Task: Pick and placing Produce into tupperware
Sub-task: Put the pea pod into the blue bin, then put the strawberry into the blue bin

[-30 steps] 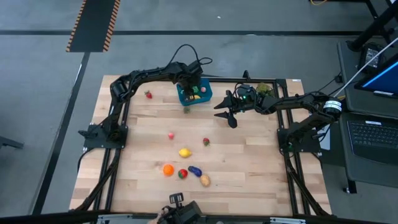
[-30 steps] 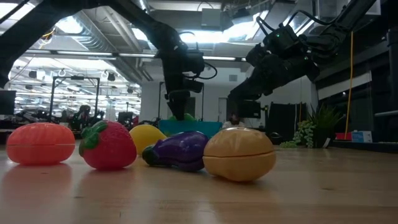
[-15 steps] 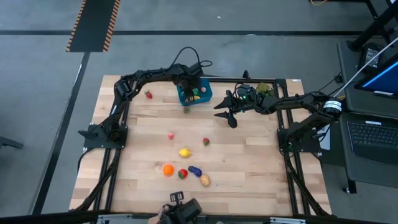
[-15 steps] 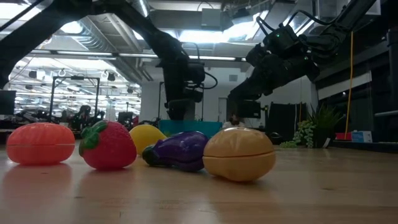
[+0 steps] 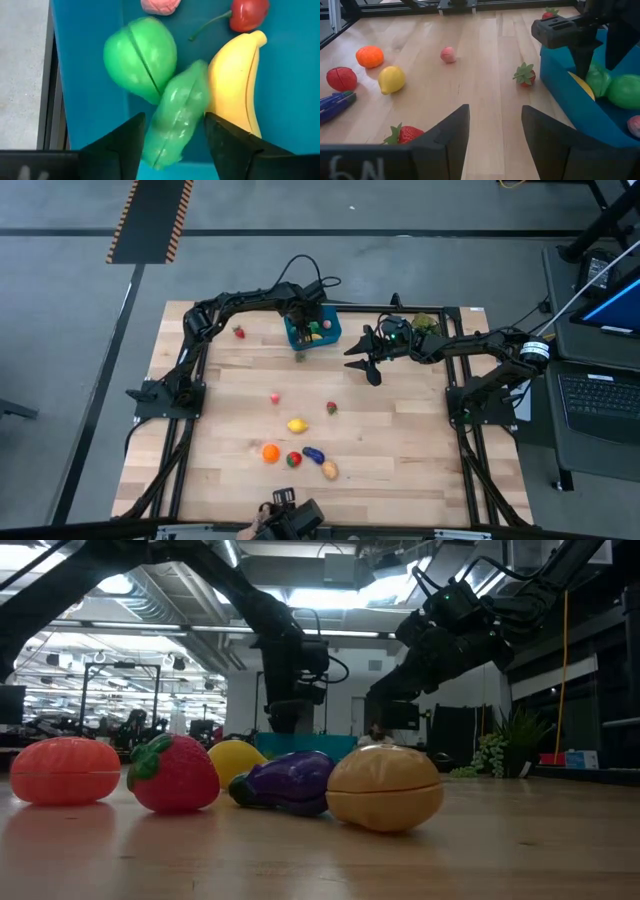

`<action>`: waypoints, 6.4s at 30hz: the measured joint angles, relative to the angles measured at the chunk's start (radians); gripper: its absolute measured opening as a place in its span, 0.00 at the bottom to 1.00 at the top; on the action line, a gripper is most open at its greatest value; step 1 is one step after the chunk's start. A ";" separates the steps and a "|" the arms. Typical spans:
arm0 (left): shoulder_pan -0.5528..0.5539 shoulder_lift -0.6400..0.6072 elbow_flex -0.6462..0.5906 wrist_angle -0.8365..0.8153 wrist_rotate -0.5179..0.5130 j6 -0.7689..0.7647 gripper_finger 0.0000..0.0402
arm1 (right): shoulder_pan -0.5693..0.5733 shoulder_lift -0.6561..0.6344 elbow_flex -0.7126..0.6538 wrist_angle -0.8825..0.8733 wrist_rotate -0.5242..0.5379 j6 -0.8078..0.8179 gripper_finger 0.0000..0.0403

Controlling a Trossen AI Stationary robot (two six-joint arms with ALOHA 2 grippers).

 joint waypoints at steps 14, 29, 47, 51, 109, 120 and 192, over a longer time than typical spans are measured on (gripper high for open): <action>-0.016 -0.117 0.000 -0.007 0.031 -0.028 0.54 | 0.000 0.000 0.000 0.000 0.000 0.002 0.45; -0.044 -0.588 -0.346 0.247 0.294 -0.106 0.54 | 0.000 0.000 0.000 0.000 0.000 0.002 0.45; -0.146 -1.241 -1.067 0.646 0.295 -0.258 0.54 | 0.000 0.000 0.000 -0.003 0.000 0.006 0.45; -0.186 -1.314 -1.156 0.645 0.295 -0.319 0.53 | 0.000 0.000 0.000 -0.006 0.000 0.006 0.45; -0.444 -0.576 -1.020 1.049 -0.395 -0.776 0.53 | 0.000 0.000 0.000 0.000 0.000 0.002 0.45; -0.441 -0.442 -0.903 0.930 -0.476 -0.872 0.47 | 0.000 0.000 0.000 -0.001 0.000 -0.002 0.45; -0.477 -0.340 -0.889 0.984 -0.283 -0.908 0.09 | 0.000 0.000 0.000 -0.008 0.000 0.002 0.45</action>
